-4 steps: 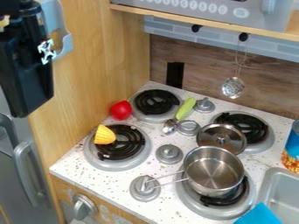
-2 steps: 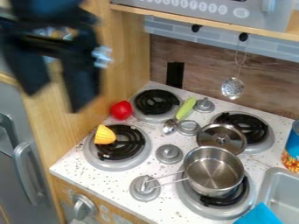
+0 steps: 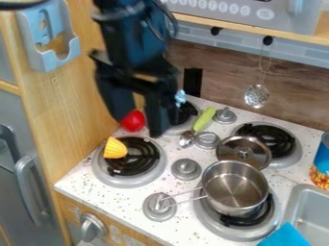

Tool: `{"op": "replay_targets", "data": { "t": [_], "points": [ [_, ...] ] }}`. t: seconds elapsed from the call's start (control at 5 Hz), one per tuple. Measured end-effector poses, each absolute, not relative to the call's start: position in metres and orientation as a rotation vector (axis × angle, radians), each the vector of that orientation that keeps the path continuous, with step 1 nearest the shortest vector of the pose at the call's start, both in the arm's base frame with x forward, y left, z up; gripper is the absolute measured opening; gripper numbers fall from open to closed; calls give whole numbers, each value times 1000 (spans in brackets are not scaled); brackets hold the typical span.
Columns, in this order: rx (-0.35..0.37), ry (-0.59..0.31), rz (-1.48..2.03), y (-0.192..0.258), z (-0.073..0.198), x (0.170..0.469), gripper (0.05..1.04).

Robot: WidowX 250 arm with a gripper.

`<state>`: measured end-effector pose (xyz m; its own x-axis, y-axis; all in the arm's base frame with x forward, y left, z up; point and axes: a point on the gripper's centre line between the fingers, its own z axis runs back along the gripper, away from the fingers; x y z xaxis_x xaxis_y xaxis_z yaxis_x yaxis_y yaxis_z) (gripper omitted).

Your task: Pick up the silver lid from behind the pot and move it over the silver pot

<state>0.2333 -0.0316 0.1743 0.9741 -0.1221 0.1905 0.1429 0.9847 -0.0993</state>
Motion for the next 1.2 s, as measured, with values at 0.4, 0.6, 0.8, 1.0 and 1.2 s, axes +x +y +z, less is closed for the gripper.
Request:
{"op": "replay_targets", "data": {
  "t": [0.4,0.6,0.8,1.0,1.2],
  "points": [
    [-58,-160,-158,-30,150,264,1000],
    [-58,-159,-158,-30,150,264,1000],
    [-57,-175,-171,-29,151,266,1000],
    [-96,-265,-347,-27,123,300,1000],
    [-192,-328,-585,-35,89,346,1000]
  ]
}}
